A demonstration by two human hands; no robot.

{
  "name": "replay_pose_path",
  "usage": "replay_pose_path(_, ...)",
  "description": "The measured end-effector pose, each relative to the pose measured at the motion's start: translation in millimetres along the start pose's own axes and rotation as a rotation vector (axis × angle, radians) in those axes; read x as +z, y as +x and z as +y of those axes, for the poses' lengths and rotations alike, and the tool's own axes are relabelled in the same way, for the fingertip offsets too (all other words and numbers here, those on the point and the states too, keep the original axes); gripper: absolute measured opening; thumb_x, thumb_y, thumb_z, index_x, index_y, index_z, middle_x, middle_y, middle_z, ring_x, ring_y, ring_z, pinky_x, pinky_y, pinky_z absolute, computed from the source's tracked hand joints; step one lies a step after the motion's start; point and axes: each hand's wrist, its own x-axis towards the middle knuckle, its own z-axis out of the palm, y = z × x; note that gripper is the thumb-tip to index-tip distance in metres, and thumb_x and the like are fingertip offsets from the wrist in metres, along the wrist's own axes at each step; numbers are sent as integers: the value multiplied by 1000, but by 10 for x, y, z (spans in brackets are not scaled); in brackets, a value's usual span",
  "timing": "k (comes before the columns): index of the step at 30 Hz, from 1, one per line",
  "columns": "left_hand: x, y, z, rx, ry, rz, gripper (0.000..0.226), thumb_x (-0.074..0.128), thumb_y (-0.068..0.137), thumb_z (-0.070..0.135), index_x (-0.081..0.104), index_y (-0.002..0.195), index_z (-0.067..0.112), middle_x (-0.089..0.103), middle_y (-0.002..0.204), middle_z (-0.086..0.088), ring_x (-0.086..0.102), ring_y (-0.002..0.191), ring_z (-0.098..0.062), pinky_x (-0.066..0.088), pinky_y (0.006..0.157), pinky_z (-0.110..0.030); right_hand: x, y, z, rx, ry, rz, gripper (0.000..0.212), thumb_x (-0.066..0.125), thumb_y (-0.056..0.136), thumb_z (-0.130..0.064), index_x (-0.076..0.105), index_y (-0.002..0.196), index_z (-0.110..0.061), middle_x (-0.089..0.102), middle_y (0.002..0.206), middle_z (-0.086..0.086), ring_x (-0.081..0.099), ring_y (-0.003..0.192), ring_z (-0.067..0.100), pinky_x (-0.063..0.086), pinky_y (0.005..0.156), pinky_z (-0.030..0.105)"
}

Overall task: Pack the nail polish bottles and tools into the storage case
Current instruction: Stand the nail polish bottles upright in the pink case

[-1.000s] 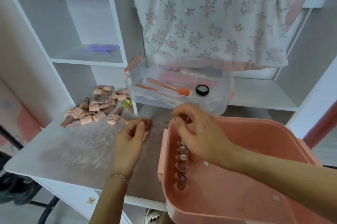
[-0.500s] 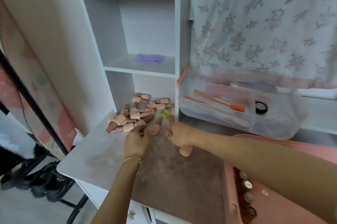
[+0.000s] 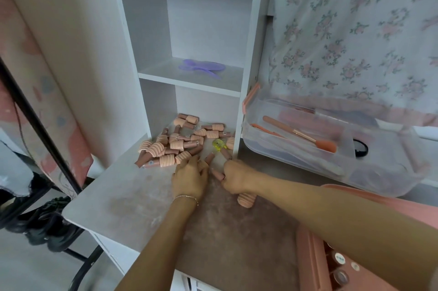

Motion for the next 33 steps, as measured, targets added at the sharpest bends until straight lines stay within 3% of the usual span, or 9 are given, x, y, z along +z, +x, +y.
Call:
replay_pose_path(4, -124, -101, -13, 28, -269, 80, 35, 53, 91, 10, 60, 124, 19, 58, 130, 0, 50, 119, -23, 36, 86, -15, -40, -88, -59, -32, 115, 39, 15, 48, 88, -11, 51, 76, -3, 59, 110, 22, 53, 104, 31, 30, 57, 22)
replay_pose_path(7, -219, -235, 18, -136, -358, 157, 26, 54, 88, 12, 66, 111, 12, 67, 108, -14, 58, 103, -32, 40, 75, -23, -38, -171, -95, -71, 183, 114, 29, 51, 84, -13, 35, 60, -16, 47, 65, 3, 49, 72, 24, 26, 46, 26)
replay_pose_path(11, -399, -462, 163, -286, -685, 229, 19, 61, 85, 7, 61, 103, 0, 66, 88, -14, 62, 83, -30, 52, 84, -44, -87, -388, -117, -125, 265, 232, 20, 52, 85, -22, 39, 71, -15, 43, 71, -1, 47, 71, 20, 28, 48, 25)
replay_pose_path(13, -522, -584, 268, -290, -869, 258, 23, 60, 86, 3, 56, 107, -4, 61, 79, -6, 58, 70, -17, 55, 76, -38, -172, -579, -116, -178, 352, 323, 21, 52, 86, -22, 40, 70, -15, 43, 69, -3, 46, 65, 15, 29, 49, 21)
replay_pose_path(17, -713, -834, 565, -211, -1097, 211, 29, 57, 87, -1, 50, 115, -6, 62, 92, -9, 60, 74, -11, 56, 70, -21, -308, -1083, -35, -248, 653, 471, 20, 58, 85, -26, 47, 71, -18, 46, 66, -10, 42, 54, 5, 34, 49, 11)
replay_pose_path(20, -785, -1018, 881, -73, -1137, 125, 29, 55, 88, 0, 52, 117, -1, 62, 102, -10, 63, 83, -16, 57, 73, -21, -358, -1458, 152, -266, 739, 585, 14, 62, 83, -28, 51, 75, -23, 52, 71, -12, 50, 64, -3, 36, 61, 9)
replay_pose_path(26, -664, -1358, 1459, 160, -1057, -192, 29, 59, 84, 1, 59, 111, 14, 70, 94, 1, 70, 89, -23, 55, 81, -33, -317, -2083, 760, -236, 868, 673, 10, 64, 81, -20, 55, 85, -23, 56, 75, -12, 57, 74, 11, 43, 72, 20)
replay_pose_path(29, -498, -1459, 1539, 266, -942, -216, 29, 63, 82, 6, 60, 99, 28, 70, 91, 7, 68, 91, -23, 53, 82, -31, -236, -2363, 1089, -214, 785, 554, 10, 64, 81, -18, 55, 84, -18, 59, 75, -7, 55, 70, 5, 43, 68, 16)
replay_pose_path(33, -320, -1513, 1598, 362, -832, -208, 32, 66, 82, 6, 57, 98, 33, 69, 90, 20, 66, 83, -2, 50, 75, -13, -156, -2587, 1398, -187, 714, 280, 20, 65, 82, -15, 49, 71, -17, 53, 68, -4, 54, 63, 10, 50, 63, 25)
